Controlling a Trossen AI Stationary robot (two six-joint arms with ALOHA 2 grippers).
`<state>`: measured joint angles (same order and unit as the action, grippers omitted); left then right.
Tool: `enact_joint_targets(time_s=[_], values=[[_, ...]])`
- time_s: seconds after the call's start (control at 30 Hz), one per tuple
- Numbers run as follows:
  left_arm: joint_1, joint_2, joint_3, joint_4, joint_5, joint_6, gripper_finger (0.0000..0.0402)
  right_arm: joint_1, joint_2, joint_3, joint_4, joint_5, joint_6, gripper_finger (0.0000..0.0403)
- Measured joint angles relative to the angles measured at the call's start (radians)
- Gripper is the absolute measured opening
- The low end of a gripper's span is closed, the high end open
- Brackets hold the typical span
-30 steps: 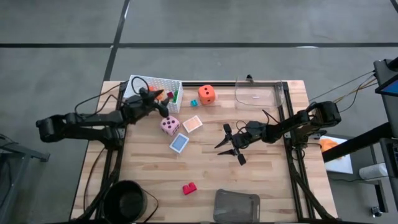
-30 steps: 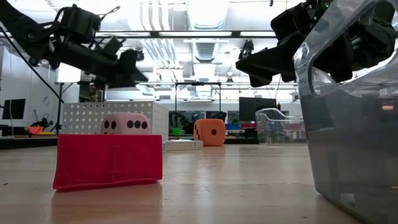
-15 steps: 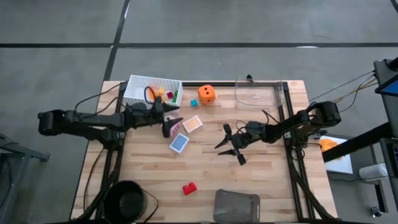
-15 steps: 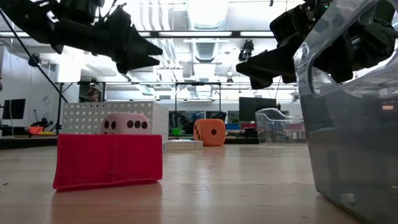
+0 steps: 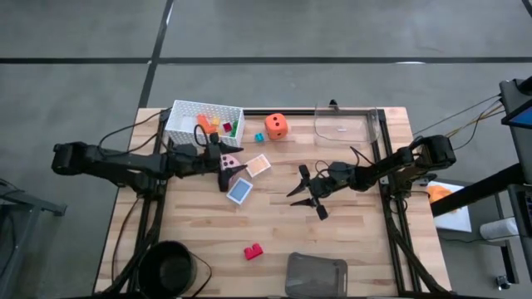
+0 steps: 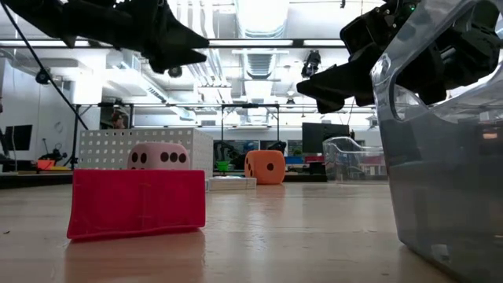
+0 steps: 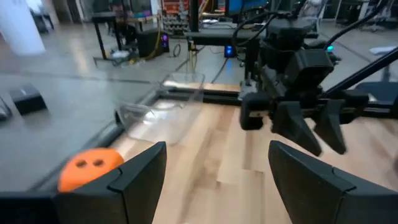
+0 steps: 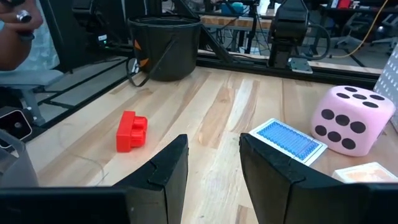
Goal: Pick & Place Toys
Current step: Put the large red game piece into the white bin
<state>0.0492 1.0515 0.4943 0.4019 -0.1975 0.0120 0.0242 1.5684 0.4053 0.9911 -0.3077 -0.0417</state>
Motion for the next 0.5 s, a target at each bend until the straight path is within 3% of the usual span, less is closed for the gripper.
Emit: enact_joint_targets(time_s=[0.17, 0.5], values=[[0.0, 0.0, 0.045, -0.014, -0.006, 0.046, 0.0284, 0.0, 0.0, 0.0, -0.012, 0.0, 0.005, 0.0144], [-0.018, 0.0, 0.058, -0.04, 0.086, 0.033, 0.0284, 0.0, 0.0, 0.005, -0.005, 0.0, 0.005, 0.0144]])
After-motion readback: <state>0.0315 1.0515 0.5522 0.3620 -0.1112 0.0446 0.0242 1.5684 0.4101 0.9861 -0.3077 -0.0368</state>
